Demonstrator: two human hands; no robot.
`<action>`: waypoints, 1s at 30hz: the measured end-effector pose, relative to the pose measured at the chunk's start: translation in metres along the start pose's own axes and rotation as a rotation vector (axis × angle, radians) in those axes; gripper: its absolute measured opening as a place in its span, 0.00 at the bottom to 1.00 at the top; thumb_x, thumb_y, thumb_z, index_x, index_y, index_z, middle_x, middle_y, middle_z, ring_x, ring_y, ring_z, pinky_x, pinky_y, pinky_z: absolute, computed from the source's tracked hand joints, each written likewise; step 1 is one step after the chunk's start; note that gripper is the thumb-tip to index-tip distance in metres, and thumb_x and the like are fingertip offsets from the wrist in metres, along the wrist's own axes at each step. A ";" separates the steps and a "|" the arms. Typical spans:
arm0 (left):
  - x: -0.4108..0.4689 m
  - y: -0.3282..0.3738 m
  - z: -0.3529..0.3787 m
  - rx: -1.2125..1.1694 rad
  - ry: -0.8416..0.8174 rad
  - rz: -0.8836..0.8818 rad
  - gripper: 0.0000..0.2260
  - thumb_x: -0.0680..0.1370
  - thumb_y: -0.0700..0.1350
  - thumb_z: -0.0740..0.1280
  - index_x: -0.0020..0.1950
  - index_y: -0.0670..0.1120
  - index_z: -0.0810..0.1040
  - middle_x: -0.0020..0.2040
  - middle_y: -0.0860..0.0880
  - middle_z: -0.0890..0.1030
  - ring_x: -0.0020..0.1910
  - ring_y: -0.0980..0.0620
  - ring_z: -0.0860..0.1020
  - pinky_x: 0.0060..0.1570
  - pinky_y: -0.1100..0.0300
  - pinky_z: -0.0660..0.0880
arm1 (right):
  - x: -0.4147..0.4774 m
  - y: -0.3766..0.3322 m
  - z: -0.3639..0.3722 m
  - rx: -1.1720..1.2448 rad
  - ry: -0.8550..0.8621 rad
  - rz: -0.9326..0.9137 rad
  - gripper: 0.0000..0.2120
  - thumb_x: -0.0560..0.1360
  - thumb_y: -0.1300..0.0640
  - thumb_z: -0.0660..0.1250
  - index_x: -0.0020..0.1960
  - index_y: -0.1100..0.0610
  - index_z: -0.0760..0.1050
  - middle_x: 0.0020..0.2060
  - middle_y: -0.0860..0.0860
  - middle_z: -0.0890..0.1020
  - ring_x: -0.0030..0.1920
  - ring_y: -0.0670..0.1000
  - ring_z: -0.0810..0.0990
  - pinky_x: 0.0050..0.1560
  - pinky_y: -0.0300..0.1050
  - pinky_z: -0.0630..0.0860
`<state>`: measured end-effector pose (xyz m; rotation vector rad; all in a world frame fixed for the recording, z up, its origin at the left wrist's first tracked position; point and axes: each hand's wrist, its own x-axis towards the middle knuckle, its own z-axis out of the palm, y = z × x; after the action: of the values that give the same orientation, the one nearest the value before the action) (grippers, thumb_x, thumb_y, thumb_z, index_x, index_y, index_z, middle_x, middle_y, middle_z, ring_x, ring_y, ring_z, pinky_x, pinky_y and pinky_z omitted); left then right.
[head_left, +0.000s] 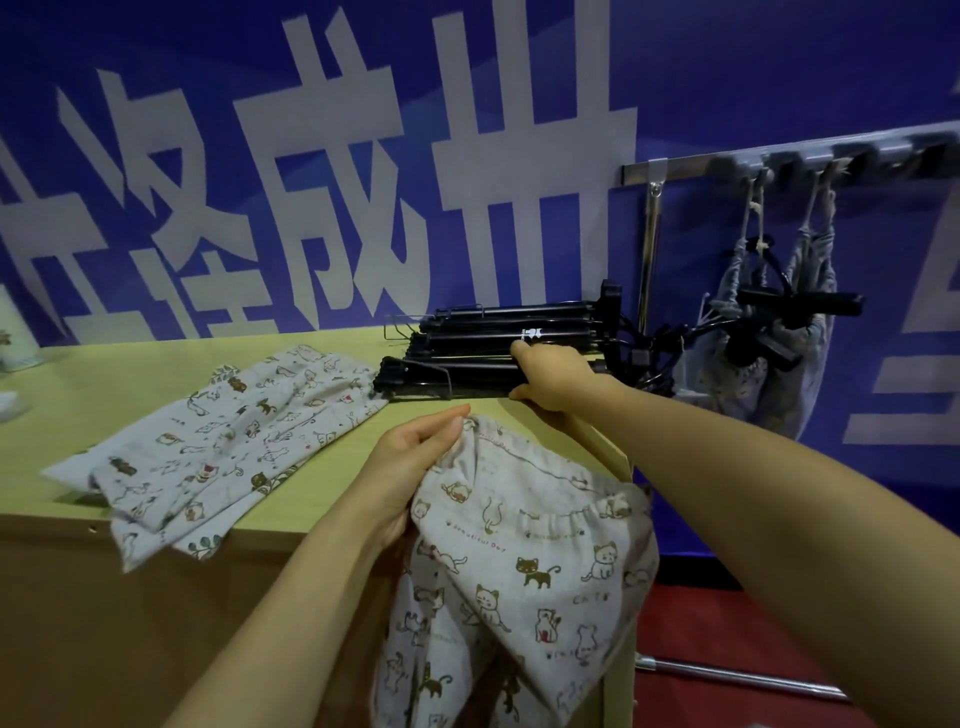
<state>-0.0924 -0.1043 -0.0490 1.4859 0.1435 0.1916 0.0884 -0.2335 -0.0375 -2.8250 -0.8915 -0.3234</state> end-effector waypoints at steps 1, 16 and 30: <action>0.000 0.000 0.000 -0.009 0.006 0.002 0.13 0.74 0.43 0.67 0.58 0.45 0.79 0.51 0.45 0.84 0.49 0.51 0.83 0.46 0.61 0.80 | -0.003 -0.002 -0.001 -0.009 0.014 -0.018 0.22 0.75 0.49 0.68 0.63 0.58 0.66 0.49 0.56 0.78 0.48 0.56 0.77 0.46 0.49 0.72; -0.012 0.005 0.010 0.055 0.126 0.132 0.06 0.77 0.48 0.65 0.47 0.49 0.81 0.34 0.58 0.84 0.34 0.63 0.82 0.30 0.72 0.74 | -0.050 -0.030 -0.044 -0.197 0.440 -0.153 0.20 0.79 0.54 0.62 0.69 0.56 0.65 0.55 0.57 0.77 0.55 0.59 0.74 0.56 0.50 0.66; 0.005 0.024 0.041 -0.123 0.336 0.051 0.18 0.71 0.59 0.69 0.40 0.44 0.80 0.41 0.43 0.83 0.44 0.45 0.81 0.50 0.52 0.78 | -0.078 -0.050 -0.058 -0.093 0.448 -0.329 0.23 0.77 0.53 0.63 0.71 0.56 0.65 0.55 0.55 0.78 0.55 0.57 0.75 0.53 0.49 0.66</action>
<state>-0.0793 -0.1416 -0.0222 1.3264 0.3583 0.4836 -0.0123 -0.2483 0.0034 -2.5060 -1.2449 -1.0134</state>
